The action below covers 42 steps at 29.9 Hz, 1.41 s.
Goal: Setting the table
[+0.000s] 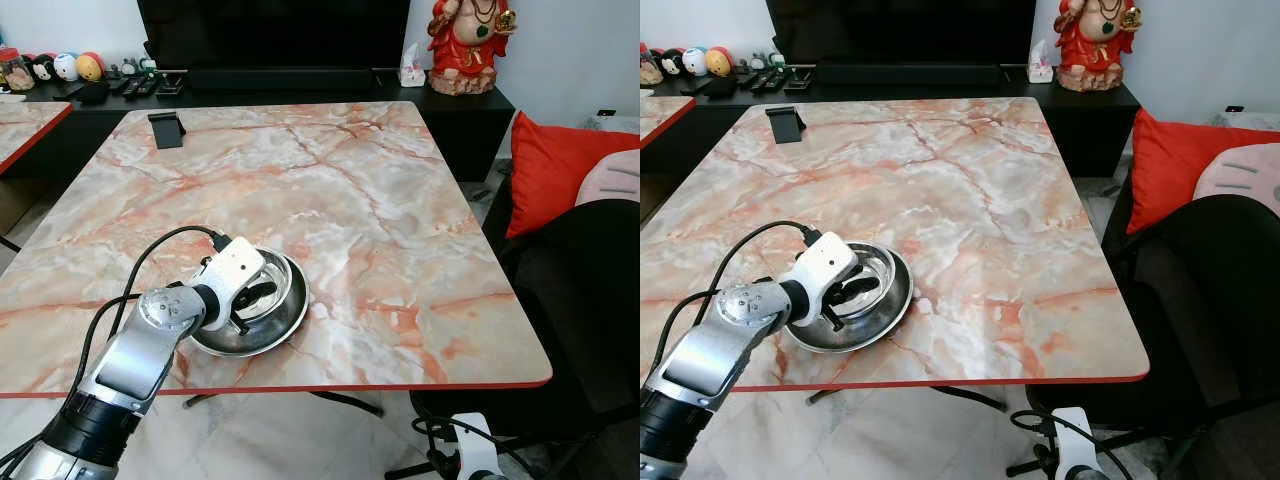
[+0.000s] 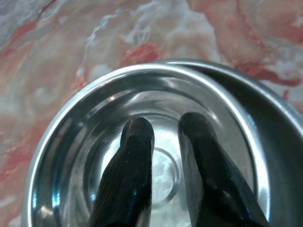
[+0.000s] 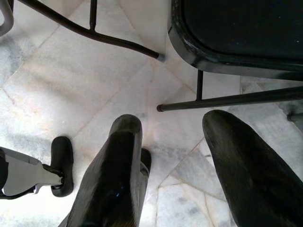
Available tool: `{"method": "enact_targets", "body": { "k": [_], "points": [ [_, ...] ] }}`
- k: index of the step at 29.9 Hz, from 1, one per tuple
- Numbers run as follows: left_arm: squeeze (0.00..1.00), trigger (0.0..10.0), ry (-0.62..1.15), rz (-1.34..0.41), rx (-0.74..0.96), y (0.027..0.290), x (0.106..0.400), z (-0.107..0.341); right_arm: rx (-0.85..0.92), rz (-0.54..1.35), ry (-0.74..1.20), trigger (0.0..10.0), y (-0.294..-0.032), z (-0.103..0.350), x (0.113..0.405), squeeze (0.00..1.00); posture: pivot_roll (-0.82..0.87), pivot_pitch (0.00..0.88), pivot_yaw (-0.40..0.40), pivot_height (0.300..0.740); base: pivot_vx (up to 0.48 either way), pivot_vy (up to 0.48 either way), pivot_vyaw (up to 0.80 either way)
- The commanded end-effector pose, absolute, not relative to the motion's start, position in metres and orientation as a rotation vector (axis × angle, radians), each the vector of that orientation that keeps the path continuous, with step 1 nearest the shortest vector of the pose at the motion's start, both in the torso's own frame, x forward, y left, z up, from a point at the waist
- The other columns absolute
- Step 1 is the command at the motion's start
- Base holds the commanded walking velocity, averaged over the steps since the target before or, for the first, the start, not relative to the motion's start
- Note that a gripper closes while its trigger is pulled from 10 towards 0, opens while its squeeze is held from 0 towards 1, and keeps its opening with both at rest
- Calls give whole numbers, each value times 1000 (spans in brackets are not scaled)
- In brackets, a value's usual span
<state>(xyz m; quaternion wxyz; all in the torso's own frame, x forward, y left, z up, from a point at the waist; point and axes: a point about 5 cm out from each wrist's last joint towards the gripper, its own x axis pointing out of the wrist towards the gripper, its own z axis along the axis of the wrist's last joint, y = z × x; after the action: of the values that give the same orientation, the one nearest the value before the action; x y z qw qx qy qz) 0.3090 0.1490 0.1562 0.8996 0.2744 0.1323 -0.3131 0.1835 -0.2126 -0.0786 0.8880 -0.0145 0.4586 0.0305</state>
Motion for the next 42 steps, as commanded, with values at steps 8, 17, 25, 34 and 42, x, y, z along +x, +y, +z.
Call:
{"method": "enact_targets", "body": {
  "k": [8, 17, 25, 34, 42],
  "points": [
    [0, 10000, 317, -695, 659, 157, 304, 154, -26, 54, 954, 10000, -213, -78, 184, 0, -13, 0, 2, 707, 0, 0, 0],
    [0, 10000, 318, -739, 691, 161, 300, 158, -25, 54, 954, 10000, -213, -78, 184, 0, -13, 0, 4, 707, 0, 0, 0],
    [0, 10000, 311, -783, 689, 158, 296, 162, -25, 53, 954, 10000, -213, -79, 184, 0, -12, 0, 3, 707, 0, 0, 0],
    [0, 10000, 328, -819, 684, 156, 293, 164, -26, 54, 954, 10000, -213, -78, 184, 0, -11, 0, 3, 707, 0, 0, 0],
    [0, 10000, 269, -693, 713, 162, 306, 172, -25, 53, 954, 10000, -213, -78, 184, 0, -14, 0, 6, 707, 0, 0, 0]
  ]
}}
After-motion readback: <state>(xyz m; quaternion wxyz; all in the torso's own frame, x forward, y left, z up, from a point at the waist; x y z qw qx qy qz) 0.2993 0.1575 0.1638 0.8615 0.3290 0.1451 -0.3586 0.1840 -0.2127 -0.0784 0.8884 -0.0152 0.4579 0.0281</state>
